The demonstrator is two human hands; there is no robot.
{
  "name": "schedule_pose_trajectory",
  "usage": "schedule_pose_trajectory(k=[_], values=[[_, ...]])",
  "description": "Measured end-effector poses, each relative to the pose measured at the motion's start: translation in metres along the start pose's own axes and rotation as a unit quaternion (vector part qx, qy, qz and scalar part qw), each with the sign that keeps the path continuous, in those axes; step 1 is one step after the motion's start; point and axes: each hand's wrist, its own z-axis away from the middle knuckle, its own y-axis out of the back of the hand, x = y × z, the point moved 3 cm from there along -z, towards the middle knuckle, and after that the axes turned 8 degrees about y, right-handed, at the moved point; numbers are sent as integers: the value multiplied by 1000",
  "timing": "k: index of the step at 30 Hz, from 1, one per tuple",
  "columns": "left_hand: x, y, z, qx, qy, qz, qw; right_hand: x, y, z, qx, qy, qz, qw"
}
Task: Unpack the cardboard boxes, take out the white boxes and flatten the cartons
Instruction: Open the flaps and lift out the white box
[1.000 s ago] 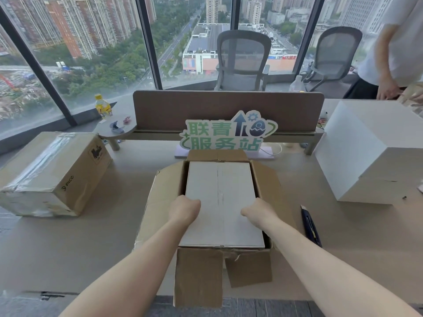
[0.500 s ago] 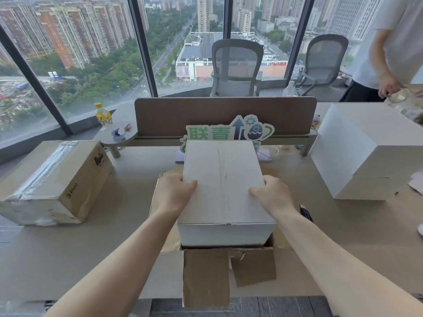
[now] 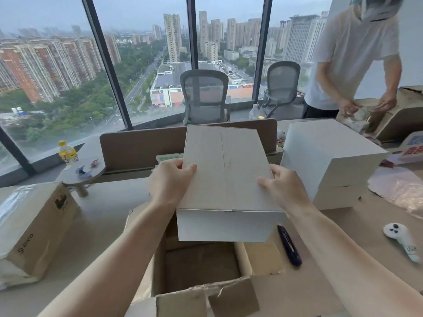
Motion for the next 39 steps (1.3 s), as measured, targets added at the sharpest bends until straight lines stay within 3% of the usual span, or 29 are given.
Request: schedule_pose_trajectory(k=[10, 22, 30, 39], values=[[138, -128, 21, 35, 5, 39, 999, 60, 154, -114, 33, 70, 88, 993], [319, -285, -15, 33, -4, 61, 998, 122, 332, -286, 22, 90, 86, 992], [357, -358, -41, 4, 4, 38, 999, 169, 368, -337, 10, 39, 77, 996], [347, -392, -47, -12, 18, -4, 1000, 196, 367, -341, -9, -10, 100, 995]])
